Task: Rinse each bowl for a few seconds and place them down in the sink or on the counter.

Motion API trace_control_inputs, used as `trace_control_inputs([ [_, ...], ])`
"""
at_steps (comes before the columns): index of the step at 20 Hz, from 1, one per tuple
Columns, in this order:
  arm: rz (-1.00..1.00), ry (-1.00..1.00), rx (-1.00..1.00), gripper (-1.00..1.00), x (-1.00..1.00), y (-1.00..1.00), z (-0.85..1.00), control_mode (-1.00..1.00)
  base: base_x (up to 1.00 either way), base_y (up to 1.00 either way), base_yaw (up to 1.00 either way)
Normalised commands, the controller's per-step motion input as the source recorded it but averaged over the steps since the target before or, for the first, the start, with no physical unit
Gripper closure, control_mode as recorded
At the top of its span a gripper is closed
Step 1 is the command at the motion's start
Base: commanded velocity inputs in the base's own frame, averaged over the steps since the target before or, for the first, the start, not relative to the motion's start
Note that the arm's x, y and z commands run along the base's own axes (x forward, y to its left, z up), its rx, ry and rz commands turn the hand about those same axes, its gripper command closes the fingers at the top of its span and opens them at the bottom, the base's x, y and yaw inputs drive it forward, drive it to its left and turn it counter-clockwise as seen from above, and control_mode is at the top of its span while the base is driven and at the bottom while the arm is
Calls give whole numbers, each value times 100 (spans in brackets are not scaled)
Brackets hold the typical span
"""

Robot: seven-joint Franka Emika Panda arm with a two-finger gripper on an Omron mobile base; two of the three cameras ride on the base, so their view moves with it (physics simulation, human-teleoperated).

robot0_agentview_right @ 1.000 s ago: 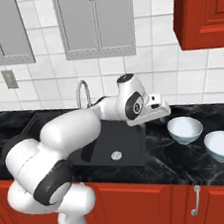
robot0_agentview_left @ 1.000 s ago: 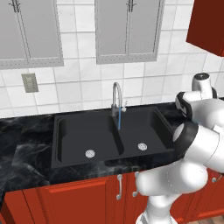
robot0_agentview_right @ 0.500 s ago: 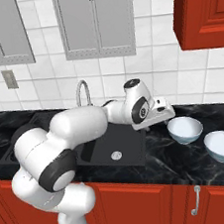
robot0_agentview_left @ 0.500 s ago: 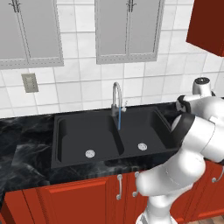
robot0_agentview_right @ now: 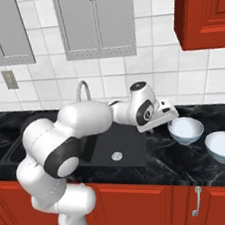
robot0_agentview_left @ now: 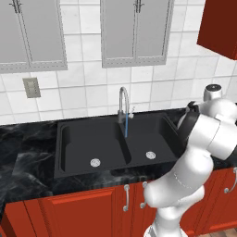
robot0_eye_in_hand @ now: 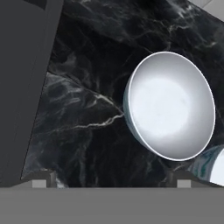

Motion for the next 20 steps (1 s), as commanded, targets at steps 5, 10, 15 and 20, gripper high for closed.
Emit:
trace_control_inputs([
  [5,5,2,0,-100,15,-16,-14,-100,0,0,0],
  [10,5,2,0,-100,13,-16,-18,-100,0,0,0],
  [15,4,3,0,-100,16,-9,-22,-100,0,0,0],
  [20,4,2,0,-100,18,-12,-23,-100,0,0,0],
])
